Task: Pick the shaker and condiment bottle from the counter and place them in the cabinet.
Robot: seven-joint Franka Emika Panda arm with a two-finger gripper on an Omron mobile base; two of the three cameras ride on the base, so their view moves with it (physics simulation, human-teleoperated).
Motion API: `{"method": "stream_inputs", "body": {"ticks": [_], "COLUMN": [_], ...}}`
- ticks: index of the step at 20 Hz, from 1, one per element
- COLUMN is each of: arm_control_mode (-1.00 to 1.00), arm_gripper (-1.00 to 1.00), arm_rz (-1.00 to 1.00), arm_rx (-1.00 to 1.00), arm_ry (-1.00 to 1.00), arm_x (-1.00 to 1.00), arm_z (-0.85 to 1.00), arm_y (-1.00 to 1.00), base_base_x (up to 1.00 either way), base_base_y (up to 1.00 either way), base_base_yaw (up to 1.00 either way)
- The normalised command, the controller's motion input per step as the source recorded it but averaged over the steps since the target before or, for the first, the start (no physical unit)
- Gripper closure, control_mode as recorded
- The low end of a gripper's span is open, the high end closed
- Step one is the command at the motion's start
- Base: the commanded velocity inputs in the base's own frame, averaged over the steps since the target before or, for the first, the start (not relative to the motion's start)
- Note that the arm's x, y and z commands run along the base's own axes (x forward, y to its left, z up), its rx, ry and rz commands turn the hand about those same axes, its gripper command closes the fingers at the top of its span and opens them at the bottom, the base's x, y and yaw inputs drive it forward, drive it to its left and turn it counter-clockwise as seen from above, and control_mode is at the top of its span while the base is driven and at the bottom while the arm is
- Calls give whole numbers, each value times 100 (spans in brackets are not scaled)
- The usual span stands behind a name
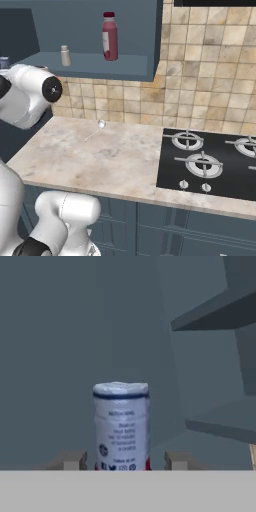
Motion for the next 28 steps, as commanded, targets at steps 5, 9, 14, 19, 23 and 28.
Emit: {"method": "stream_inputs", "body": {"ticks": [5, 9, 14, 19, 23, 28], "arm_control_mode": [-100, -100, -100, -100, -100, -100], "arm_gripper": [100, 100, 100, 100, 100, 100], "arm_rz": [-20, -4, 0, 0, 0, 0], "arm_rx": [0, 0, 1, 3, 0, 0], "arm_ry": [-3, -2, -1, -7, -12, -10], "arm_x": [2, 0, 8, 23, 29, 36], "arm_z": [20, 0, 9, 24, 6, 0], "arm_y": [-5, 0, 7, 16, 20, 7], "base_base_x": [0, 0, 0, 0, 0, 0], "base_base_y": [0, 0, 0, 0, 0, 0], "base_base_yaw": [0, 0, 0, 0, 0, 0]}}
